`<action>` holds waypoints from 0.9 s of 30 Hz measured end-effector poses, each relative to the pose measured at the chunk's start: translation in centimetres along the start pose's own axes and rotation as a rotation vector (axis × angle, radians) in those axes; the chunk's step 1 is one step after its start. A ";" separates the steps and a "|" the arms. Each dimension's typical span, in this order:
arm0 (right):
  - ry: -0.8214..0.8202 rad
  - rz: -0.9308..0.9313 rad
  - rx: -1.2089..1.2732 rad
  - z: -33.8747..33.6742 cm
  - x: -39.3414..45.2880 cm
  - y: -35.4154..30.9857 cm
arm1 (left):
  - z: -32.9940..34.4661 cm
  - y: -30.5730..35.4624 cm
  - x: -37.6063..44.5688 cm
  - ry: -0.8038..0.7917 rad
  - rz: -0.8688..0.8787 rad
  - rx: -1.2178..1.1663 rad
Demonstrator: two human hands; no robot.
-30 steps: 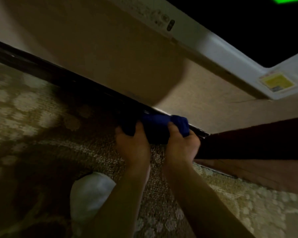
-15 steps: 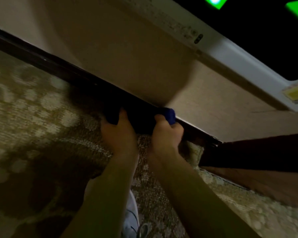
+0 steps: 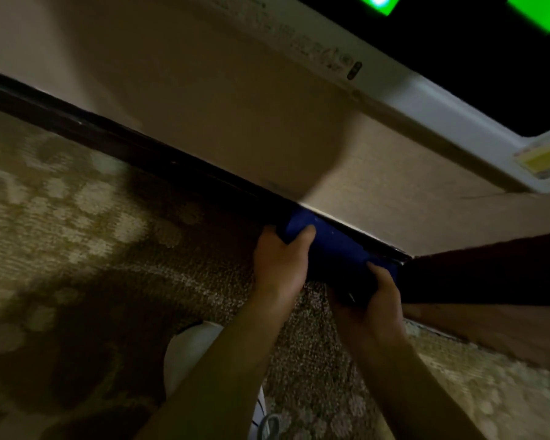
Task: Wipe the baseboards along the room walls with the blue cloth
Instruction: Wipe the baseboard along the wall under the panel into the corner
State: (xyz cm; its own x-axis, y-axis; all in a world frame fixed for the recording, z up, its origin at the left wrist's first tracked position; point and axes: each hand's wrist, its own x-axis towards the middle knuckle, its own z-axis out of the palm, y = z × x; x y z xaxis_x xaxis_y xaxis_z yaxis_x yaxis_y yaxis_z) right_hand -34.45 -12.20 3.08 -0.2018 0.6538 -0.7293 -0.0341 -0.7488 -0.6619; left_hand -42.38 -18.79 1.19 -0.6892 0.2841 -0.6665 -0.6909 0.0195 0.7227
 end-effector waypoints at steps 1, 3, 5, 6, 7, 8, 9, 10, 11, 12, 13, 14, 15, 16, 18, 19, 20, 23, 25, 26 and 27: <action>-0.036 0.001 0.001 -0.1 0.0 0.0 | 0.0 0.2 0.0 0.046 -0.006 0.008; -0.130 0.025 -0.023 0.5 -0.2 0.4 | -1.0 1.2 0.2 0.155 -0.007 -0.013; -0.208 0.106 -0.072 2.5 0.0 1.7 | -2.8 2.4 1.0 0.272 0.024 -0.062; -0.219 0.150 -0.090 3.8 0.4 2.7 | -3.6 2.8 1.4 0.319 0.044 -0.071; -0.212 0.180 -0.100 4.8 0.7 3.5 | -4.2 3.1 1.8 0.357 0.060 -0.070; -0.203 0.197 -0.103 5.7 0.9 4.2 | -4.4 3.2 1.9 0.382 0.075 -0.080; -0.189 0.197 -0.103 6.0 1.2 4.5 | -4.2 3.0 2.0 0.399 0.082 -0.095; -0.182 0.189 -0.089 5.8 1.5 4.6 | -3.6 2.7 1.8 0.406 0.084 -0.113; -0.181 0.164 -0.073 5.1 1.8 4.2 | -2.9 2.1 1.7 0.403 0.079 -0.131; -0.179 0.130 -0.054 3.9 2.2 3.4 | -2.0 1.3 1.5 0.378 0.063 -0.150; -0.150 0.085 -0.038 2.3 2.6 2.4 | -0.8 0.3 1.2 0.330 0.031 -0.174; -0.105 0.037 -0.018 0.8 3.2 1.3 | 0.4 -0.7 0.7 0.244 -0.016 -0.202; -0.041 -0.012 -0.003 -0.4 3.7 0.2 | 1.4 -1.4 0.1 0.140 -0.075 -0.219; 0.016 -0.048 0.014 -1.1 3.8 -0.7 | 2.1 -1.9 -0.5 0.050 -0.120 -0.217; 0.079 -0.094 0.031 -1.1 3.6 -1.3 | 2.4 -2.3 -0.6 -0.023 -0.168 -0.221; 0.091 -0.106 0.026 -0.4 3.3 -1.0 | 2.1 -1.9 -0.4 -0.017 -0.177 -0.250; 0.084 -0.100 0.018 0.4 2.8 -0.5 | 1.5 -1.5 -0.2 0.016 -0.171 -0.282; 0.018 -0.005 -0.060 4.0 1.7 2.1 | -1.1 1.1 -0.1 0.224 -0.078 -0.373; -0.072 0.080 -0.123 6.5 1.1 3.9 | -3.5 2.9 0.4 0.376 -0.003 -0.411; -0.113 0.110 -0.140 7.5 1.0 4.7 | -4.8 3.8 0.9 0.417 0.021 -0.422; -0.138 0.130 -0.148 8.3 1.0 5.3 | -5.8 4.4 1.4 0.428 0.034 -0.428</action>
State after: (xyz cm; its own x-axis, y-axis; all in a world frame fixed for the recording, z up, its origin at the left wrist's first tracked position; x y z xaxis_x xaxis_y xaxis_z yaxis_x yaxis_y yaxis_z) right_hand -42.99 -16.42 0.31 -0.3277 0.5238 -0.7863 0.1427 -0.7952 -0.5893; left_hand -47.66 -23.90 2.36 -0.6775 -0.1345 -0.7231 -0.6324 -0.3955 0.6661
